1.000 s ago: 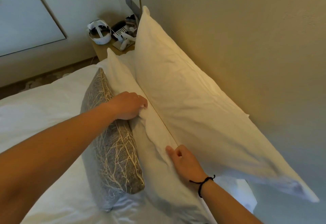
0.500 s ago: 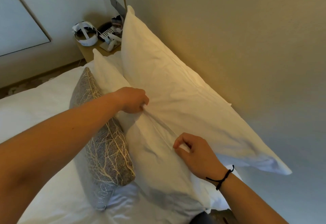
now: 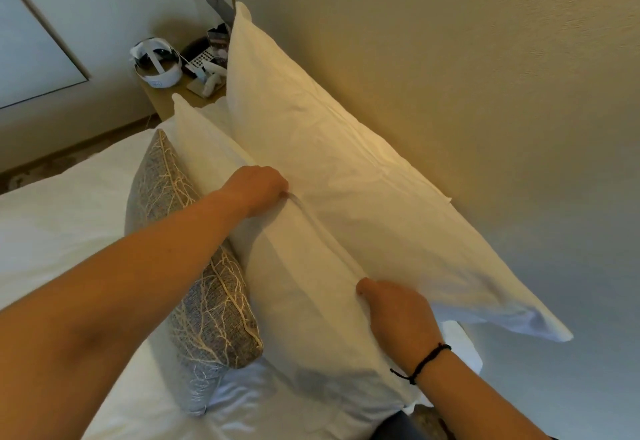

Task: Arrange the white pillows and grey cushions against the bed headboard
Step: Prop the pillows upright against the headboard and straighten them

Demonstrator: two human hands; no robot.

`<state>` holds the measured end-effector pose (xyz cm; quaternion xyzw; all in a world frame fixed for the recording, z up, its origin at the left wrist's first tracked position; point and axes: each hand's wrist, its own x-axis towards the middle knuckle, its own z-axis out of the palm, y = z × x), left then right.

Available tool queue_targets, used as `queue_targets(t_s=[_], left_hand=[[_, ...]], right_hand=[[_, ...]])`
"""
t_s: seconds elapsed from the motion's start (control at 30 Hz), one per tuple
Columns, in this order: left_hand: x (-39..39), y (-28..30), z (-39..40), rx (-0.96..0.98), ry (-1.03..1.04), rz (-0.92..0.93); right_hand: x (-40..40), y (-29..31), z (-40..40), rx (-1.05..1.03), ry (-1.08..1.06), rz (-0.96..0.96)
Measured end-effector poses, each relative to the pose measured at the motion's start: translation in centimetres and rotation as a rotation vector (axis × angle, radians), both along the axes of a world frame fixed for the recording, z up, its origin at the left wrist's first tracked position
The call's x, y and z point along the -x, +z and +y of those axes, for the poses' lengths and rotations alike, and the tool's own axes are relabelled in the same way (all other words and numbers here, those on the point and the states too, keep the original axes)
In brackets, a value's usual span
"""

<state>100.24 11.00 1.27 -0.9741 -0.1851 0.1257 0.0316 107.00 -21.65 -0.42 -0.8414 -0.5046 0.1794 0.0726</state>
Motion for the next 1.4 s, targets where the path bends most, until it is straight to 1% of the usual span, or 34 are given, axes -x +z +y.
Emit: queue_targets(t_s=[0.13, 0.23, 0.3, 0.37, 0.47, 0.53, 0.6, 0.77, 0.87, 0.93, 1.03, 1.1, 1.17, 1.27, 1.33, 1.4], left_hand=[[-0.3, -1.6, -0.7, 0.031, 0.065, 0.082], [0.0, -1.9, 0.0, 0.048, 0.079, 0.083], [0.1, -1.7, 0.8, 0.008, 0.052, 0.085], [0.4, -1.6, 2.2, -0.047, 0.011, 0.088], [1.4, -1.2, 4.5, -0.165, -0.042, 0.11], [1.8, -0.7, 5.9, -0.221, -0.081, 0.169], [1.8, -0.4, 7.4, -0.214, -0.066, 0.193], [1.1, -0.7, 11.5, -0.244, -0.019, 0.167], [0.6, -0.7, 14.4, -0.303, 0.052, 0.182], [0.3, -0.3, 16.4, -0.332, 0.167, 0.177], [-0.2, 0.1, 19.4, -0.304, 0.317, 0.148], [-1.0, 0.2, 21.2, -0.285, 0.347, 0.097], [-2.3, 0.1, 22.4, -0.267, 0.345, 0.034], [-4.1, -1.3, 22.5, -0.231, 0.337, -0.041], [-4.4, -3.2, 22.0, -0.193, 0.385, -0.051], [-4.2, -5.2, 21.8, -0.161, 0.438, -0.036]], right_hand=[[1.5, -2.5, 1.5, 0.115, 0.08, 0.049], [1.6, -2.9, 2.3, 0.177, 0.112, 0.044], [1.5, -2.6, 2.9, 0.17, 0.159, -0.016], [1.9, -1.9, 4.3, 0.093, 0.178, -0.055], [2.9, -0.6, 9.0, 0.007, 0.181, 0.0], [3.1, -0.1, 13.1, -0.022, 0.156, 0.041], [2.9, 0.0, 17.1, -0.036, 0.11, 0.095], [1.5, -1.0, 25.1, -0.048, 0.054, 0.283], [0.8, -1.6, 28.5, -0.057, 0.079, 0.309], [0.5, -2.1, 29.8, -0.062, 0.068, 0.321], [0.2, -2.4, 30.2, -0.065, 0.042, 0.344], [0.3, -2.3, 30.1, -0.059, 0.066, 0.285], [0.4, -1.8, 30.0, -0.086, 0.093, 0.178], [0.3, -1.2, 30.3, -0.098, 0.137, 0.068], [0.2, -0.7, 30.4, -0.121, 0.149, 0.006], [0.0, -0.4, 30.3, -0.178, 0.155, -0.002]])
